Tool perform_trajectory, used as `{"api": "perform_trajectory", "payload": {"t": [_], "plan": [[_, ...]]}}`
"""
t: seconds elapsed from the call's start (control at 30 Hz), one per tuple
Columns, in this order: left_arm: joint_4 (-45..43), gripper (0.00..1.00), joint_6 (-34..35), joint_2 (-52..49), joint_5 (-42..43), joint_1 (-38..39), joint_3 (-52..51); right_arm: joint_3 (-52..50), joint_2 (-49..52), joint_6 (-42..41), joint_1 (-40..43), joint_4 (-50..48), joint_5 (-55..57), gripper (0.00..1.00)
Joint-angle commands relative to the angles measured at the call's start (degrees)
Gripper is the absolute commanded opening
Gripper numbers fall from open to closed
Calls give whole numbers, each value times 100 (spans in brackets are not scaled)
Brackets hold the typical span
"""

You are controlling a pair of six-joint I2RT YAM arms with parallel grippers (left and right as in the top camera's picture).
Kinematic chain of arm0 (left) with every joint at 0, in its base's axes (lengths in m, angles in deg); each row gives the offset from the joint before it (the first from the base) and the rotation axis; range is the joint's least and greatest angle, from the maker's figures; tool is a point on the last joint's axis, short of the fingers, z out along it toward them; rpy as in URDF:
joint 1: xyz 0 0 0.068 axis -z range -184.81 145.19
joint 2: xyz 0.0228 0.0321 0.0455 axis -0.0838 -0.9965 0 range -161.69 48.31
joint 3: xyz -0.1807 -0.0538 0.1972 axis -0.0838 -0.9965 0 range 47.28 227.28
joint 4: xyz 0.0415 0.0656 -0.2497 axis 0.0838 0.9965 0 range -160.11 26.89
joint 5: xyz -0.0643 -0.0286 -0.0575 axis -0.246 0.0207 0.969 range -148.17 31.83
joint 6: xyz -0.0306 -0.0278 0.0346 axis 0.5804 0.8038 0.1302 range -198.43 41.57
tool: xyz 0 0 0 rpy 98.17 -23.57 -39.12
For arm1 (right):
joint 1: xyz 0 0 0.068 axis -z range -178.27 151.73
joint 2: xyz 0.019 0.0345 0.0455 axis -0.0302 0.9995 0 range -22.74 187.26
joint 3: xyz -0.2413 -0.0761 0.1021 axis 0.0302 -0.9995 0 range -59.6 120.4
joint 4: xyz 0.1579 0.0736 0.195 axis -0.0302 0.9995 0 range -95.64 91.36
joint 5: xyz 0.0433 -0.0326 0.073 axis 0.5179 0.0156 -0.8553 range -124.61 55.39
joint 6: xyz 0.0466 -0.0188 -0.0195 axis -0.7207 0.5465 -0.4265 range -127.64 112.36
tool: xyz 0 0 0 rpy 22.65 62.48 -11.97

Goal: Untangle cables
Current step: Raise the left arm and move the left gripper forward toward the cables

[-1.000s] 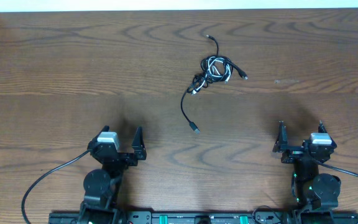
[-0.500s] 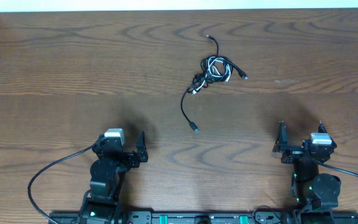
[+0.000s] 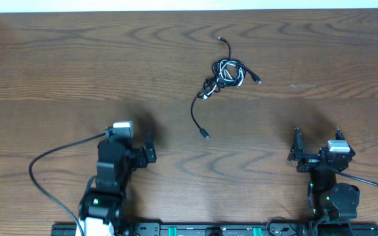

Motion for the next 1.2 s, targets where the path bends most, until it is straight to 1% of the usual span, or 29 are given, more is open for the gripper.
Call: {"api": "perform_trajectory", "payload": {"t": [0.0, 0.27, 0.43, 0.67, 0.83, 1.0, 1.17], "plan": [[291, 99, -35, -586, -48, 20, 597, -4, -37, 63, 31, 26, -17, 99], [1038, 99, -35, -1676, -48, 20, 1401, -4, -37, 63, 31, 28, -15, 99], [1316, 99, -35, -1847, -48, 17, 1611, -4, -37, 63, 31, 26, -17, 99], [2039, 99, -42, -2017, -50, 17, 2159, -4, -37, 63, 31, 26, -17, 99], [2299, 99, -44, -2031, -50, 17, 2382, -4, -37, 63, 31, 26, -17, 99], [2693, 99, -170, -2098, -46, 17, 2656, -4, -37, 63, 31, 26, -17, 99], [3117, 99, -192, -2363, -46, 17, 3016, -4, -37, 63, 31, 26, -17, 99]]}}
